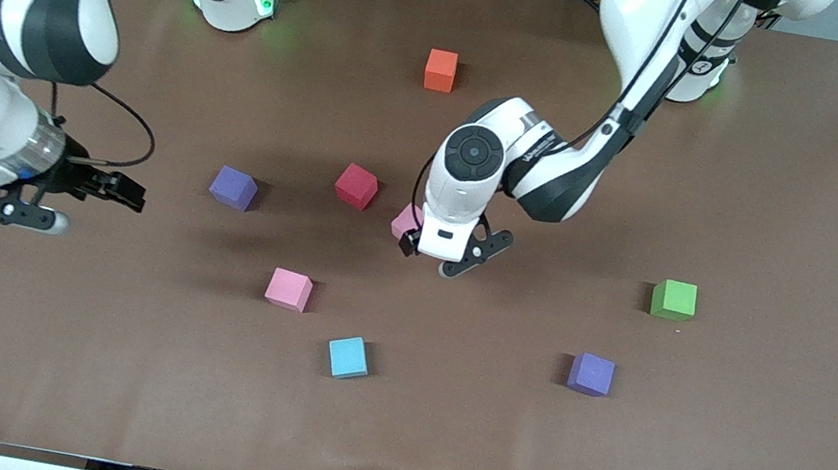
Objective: Arrange blocks into number 1
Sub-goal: 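Grasp the pink block with the left gripper while the right gripper grasps blue-purple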
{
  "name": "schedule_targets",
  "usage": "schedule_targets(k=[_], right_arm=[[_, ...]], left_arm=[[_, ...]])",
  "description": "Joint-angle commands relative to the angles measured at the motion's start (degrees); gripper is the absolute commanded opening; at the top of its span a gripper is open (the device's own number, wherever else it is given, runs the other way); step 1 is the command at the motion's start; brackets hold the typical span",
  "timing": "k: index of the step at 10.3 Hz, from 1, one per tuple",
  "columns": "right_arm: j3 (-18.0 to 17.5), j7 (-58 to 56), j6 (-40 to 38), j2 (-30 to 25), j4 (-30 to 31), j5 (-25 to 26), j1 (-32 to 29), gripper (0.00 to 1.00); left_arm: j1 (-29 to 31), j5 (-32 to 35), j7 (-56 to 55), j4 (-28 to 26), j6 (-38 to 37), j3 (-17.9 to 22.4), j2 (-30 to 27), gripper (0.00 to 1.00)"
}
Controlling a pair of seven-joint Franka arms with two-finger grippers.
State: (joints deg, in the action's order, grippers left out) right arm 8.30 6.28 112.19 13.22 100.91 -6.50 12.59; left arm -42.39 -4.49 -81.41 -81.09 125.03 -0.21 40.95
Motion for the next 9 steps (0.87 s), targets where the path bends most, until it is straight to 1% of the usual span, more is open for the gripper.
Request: schedule_targets(k=[1, 2, 3, 5, 7, 9], right_arm=[[0.7, 0.9, 6.2, -1.4, 6.9, -3.0, 2.3, 1.00], [0.8, 1.0, 10.1, -1.7, 10.0, -3.4, 3.2, 1.00], [1.1, 1.3, 11.5, -2.1, 12.1, -3.4, 3.9, 1.00], [1.6, 1.3, 11.9, -2.1, 15.5, -3.4, 4.0, 1.00], [1.5, 0.9, 12.4, -1.4, 19.2, -3.3, 4.9, 1.00], [1.5, 2.1, 15.1, -0.7, 22.7, -3.6, 6.2, 1.00]], left_arm=[[-2.4, -1.6, -6.2, 2.2, 0.3, 1.6, 1.8, 1.00], [-2.5, -2.2, -9.0, 2.2, 0.3, 1.5, 2.4, 1.00], [-2.8, -3.7, -10.2, 2.2, 0.4, 1.5, 3.0, 1.00], [-4.2, -4.3, -13.8, 2.2, 1.5, 1.9, 4.9, 1.00], [-4.3, -4.5, -14.5, 2.0, 1.7, 1.8, 6.2, 1.00], [-4.4, -4.5, -15.4, 2.1, 2.2, 1.7, 6.9, 1.00]])
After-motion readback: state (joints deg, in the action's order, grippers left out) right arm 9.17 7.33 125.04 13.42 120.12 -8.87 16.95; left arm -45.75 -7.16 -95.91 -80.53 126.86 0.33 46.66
